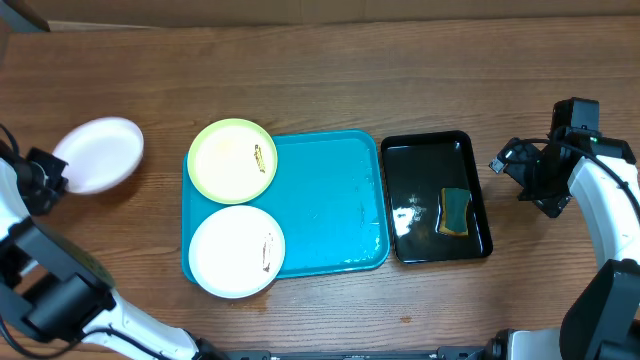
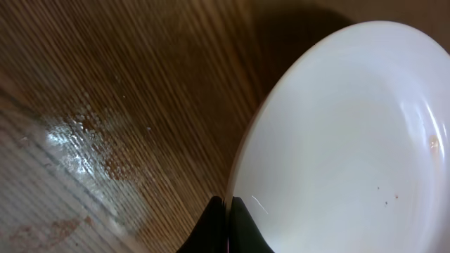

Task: Clean dirty plates on tray and stack at the side
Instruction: 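Lower the white plate onto the table and open the left gripper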

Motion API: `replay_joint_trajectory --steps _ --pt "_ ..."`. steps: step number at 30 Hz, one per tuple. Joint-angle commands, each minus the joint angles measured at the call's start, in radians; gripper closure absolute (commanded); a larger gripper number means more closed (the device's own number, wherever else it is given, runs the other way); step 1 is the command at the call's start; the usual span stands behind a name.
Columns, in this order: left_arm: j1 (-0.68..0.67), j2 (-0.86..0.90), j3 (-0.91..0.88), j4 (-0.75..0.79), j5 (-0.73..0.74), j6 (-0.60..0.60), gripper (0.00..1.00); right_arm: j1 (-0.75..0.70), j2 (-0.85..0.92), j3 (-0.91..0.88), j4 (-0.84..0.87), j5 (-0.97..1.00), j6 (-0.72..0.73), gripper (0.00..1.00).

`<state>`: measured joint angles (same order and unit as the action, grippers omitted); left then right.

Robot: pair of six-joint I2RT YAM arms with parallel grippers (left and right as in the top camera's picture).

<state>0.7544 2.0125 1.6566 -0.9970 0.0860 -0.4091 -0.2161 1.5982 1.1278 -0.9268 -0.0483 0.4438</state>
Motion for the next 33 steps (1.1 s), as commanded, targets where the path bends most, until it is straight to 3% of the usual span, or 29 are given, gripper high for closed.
replay_joint_trajectory --steps 1,4,6,9,11,13,16,19,24,29,33 --pt "0.005 0.048 0.012 -0.002 -0.007 0.031 0.96 -0.004 0.001 0.018 0.006 -0.006 -0.002 0.0" --pt "0.005 0.057 0.012 0.003 -0.015 0.031 0.96 -0.004 0.001 0.018 0.006 -0.006 -0.002 0.0" --pt "0.005 0.055 0.013 0.01 -0.014 0.031 0.88 -0.004 0.001 0.018 0.006 -0.006 -0.002 0.0" --pt "0.005 0.053 0.016 0.0 -0.004 0.031 0.39 -0.004 0.001 0.018 0.006 -0.006 -0.002 0.0" --pt "0.006 0.053 0.029 -0.032 0.045 0.032 0.26 -0.004 0.001 0.018 0.006 -0.006 -0.002 0.0" --pt "0.006 0.053 0.056 -0.077 0.137 0.039 0.2 -0.004 0.001 0.018 0.006 -0.006 -0.002 0.0" --pt "-0.009 0.037 0.082 -0.109 0.273 0.093 0.2 -0.004 0.001 0.018 0.006 -0.006 -0.002 0.0" --pt "-0.04 -0.003 0.082 -0.156 0.316 0.1 0.18 -0.004 0.001 0.018 0.006 -0.006 -0.002 0.0" --pt "-0.147 -0.062 0.08 -0.345 0.42 0.189 0.12 -0.004 0.001 0.018 0.006 -0.006 -0.002 0.0" --pt "-0.283 -0.083 0.079 -0.51 0.476 0.306 0.16 -0.004 0.001 0.018 0.006 -0.006 -0.002 0.0" --pt "-0.372 -0.1 0.075 -0.608 0.47 0.38 0.28 -0.004 0.001 0.018 0.006 -0.006 -0.002 0.0"
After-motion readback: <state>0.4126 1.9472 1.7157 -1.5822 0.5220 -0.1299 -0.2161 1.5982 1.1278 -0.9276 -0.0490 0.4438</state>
